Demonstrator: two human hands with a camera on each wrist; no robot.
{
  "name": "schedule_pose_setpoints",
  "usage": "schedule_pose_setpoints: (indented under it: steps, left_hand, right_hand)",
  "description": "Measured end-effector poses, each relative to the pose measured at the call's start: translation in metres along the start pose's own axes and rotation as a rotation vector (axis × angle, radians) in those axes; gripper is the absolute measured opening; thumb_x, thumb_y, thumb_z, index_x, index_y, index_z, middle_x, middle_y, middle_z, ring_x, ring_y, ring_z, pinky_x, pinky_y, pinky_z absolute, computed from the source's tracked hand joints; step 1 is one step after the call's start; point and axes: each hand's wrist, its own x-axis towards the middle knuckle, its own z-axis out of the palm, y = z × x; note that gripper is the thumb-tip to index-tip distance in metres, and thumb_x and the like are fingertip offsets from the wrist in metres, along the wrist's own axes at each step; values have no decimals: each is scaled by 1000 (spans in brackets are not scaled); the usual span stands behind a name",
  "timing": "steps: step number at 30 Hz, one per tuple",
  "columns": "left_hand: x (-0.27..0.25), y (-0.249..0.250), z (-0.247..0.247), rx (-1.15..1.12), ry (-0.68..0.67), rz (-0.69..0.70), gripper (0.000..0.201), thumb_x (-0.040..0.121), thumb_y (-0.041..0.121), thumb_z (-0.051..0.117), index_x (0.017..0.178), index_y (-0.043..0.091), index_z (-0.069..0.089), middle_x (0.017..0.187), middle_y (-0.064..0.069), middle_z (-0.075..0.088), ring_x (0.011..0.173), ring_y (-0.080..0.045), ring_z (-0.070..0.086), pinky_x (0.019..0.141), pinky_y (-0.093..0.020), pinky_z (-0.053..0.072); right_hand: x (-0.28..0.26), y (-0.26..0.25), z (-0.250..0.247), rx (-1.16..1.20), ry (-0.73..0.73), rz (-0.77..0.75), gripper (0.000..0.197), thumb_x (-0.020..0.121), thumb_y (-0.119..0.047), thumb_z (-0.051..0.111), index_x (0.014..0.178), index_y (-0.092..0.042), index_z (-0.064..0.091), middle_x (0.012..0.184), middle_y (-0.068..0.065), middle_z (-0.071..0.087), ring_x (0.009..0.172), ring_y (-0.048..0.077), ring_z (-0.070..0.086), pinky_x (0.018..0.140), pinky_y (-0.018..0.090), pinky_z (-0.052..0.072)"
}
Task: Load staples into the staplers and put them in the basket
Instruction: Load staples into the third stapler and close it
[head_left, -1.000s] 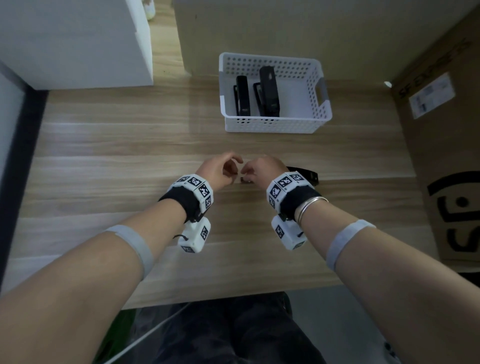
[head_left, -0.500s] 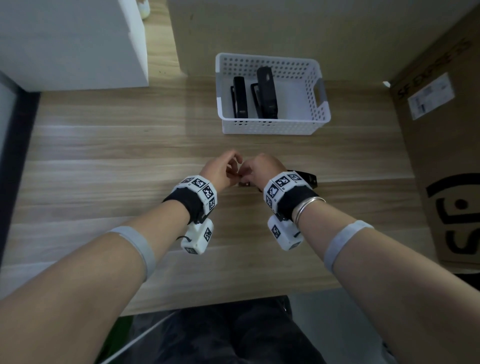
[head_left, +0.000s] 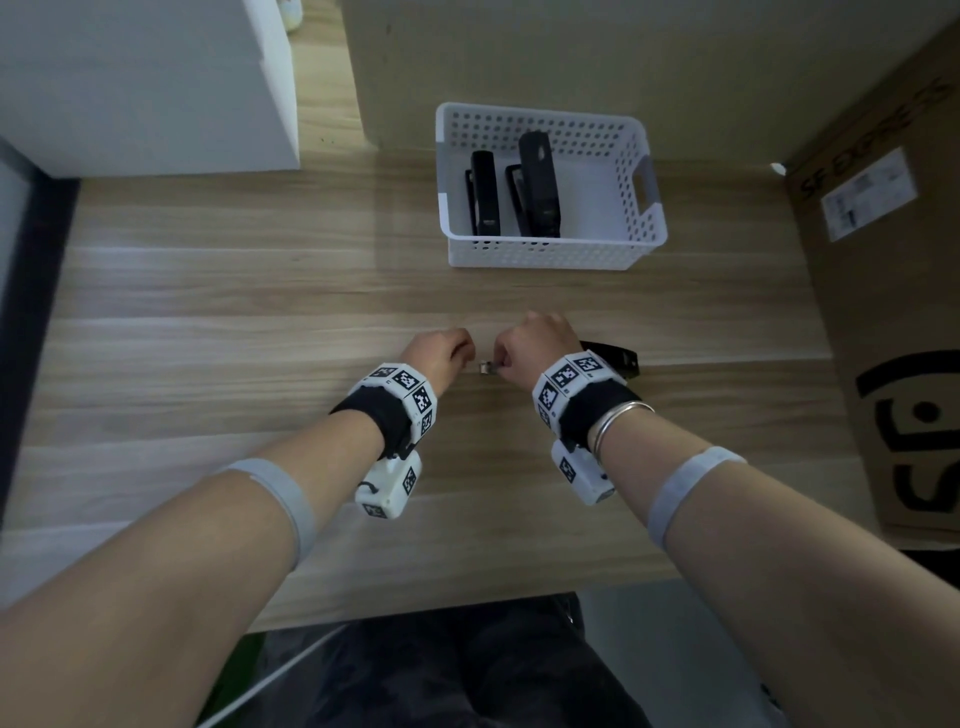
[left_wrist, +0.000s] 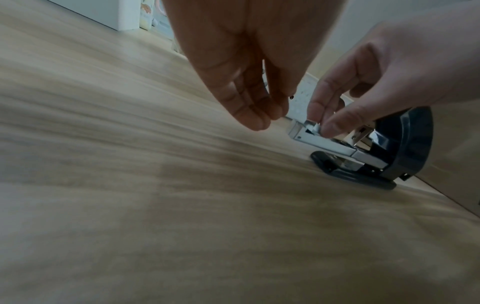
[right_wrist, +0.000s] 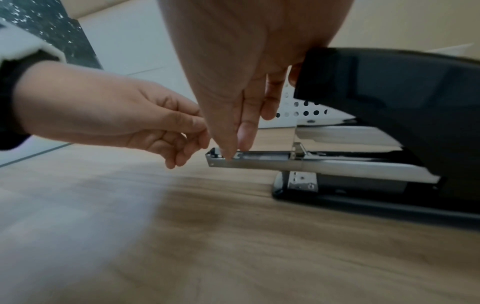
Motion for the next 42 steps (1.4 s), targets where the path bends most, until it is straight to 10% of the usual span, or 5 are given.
schedule_pose_setpoints:
  steps: [23, 32, 42]
  left_hand:
    - [-2, 11, 5, 207, -246, -100, 35, 97, 21, 32, 103, 2, 62, 108, -23, 65, 100, -34, 59, 85, -37, 47]
    - [7, 23, 11, 240, -347, -49, 26, 94, 14, 32, 84, 6, 55, 82, -13, 54, 76, -22, 47, 68, -30, 35]
    - [25, 56, 43, 301, -377, -16, 32, 97, 14, 32, 105, -1, 59, 111, -22, 65, 99, -33, 59, 85, -36, 46]
  right_hand:
    - [6, 22, -16, -106, -71, 155, 23, 95, -35, 50, 106, -24, 67, 114, 1, 65, 124, 25, 45, 102, 45, 28]
    - [-38, 92, -16, -131, -315, 283, 27, 79, -9, 63, 105, -11, 64, 93, 9, 64, 89, 26, 64, 85, 37, 53]
    - [-21, 104, 2, -34, -325, 278, 19, 83, -1, 59, 99, 0, 70, 94, 15, 68, 73, 26, 57, 70, 28, 47]
